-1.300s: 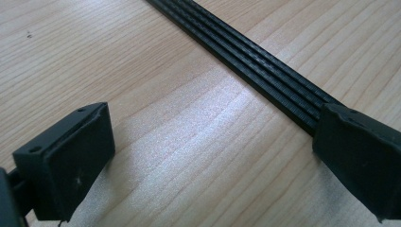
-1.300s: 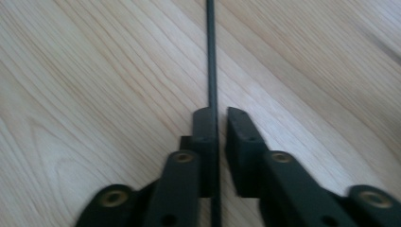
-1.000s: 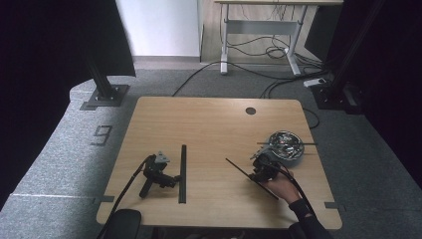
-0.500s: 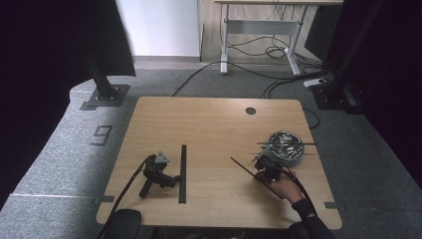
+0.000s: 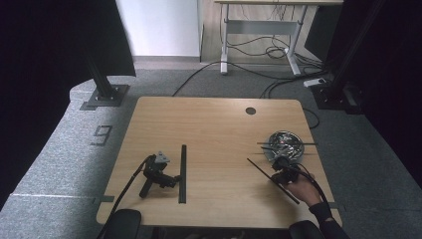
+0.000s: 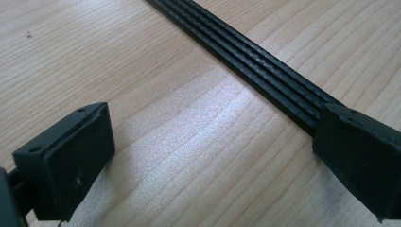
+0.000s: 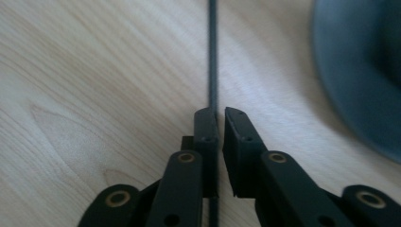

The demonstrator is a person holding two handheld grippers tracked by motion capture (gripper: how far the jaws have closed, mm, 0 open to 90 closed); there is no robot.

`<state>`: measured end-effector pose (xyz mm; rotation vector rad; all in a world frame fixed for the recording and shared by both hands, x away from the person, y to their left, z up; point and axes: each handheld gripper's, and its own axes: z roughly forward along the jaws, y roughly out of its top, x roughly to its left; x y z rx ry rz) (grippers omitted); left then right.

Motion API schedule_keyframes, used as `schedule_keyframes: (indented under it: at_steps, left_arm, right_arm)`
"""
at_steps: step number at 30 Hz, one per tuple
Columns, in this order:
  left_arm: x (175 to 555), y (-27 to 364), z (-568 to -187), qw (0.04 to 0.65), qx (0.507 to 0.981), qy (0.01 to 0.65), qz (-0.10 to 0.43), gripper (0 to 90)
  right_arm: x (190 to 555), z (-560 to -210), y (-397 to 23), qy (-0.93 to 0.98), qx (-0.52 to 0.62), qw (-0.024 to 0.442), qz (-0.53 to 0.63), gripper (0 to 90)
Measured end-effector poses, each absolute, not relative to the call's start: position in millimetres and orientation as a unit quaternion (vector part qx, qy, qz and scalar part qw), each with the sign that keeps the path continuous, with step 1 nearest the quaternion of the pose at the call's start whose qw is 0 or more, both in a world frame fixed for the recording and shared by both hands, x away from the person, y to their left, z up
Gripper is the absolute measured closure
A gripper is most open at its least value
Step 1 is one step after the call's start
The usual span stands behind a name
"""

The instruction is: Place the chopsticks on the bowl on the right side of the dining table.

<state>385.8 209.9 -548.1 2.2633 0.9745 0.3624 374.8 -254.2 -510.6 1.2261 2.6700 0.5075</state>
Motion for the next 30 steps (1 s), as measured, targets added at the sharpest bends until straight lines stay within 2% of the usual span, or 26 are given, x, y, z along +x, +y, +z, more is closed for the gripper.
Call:
schedule_keyframes:
  at_steps: [4, 11, 22, 30]
  left_arm:
    - [386, 210, -548, 0.32, 0.861, 0.371, 0.138, 0.0]
    - [386, 210, -548, 0.32, 0.861, 0.371, 0.138, 0.0]
    - [386, 210, -548, 0.32, 0.861, 0.371, 0.138, 0.0]
    - [386, 210, -548, 0.319, 0.861, 0.371, 0.138, 0.0]
  right_arm:
    - [381, -496, -255, 0.89, 0.413, 0.075, 0.18, 72.2]
    - [388, -502, -239, 0.911, 0.394, 0.046, 0.11, 65.4]
    - [402, -513, -231, 0.923, 0.381, 0.006, 0.05, 83.5]
    - [407, -513, -231, 0.923, 0.383, -0.011, 0.04, 85.7]
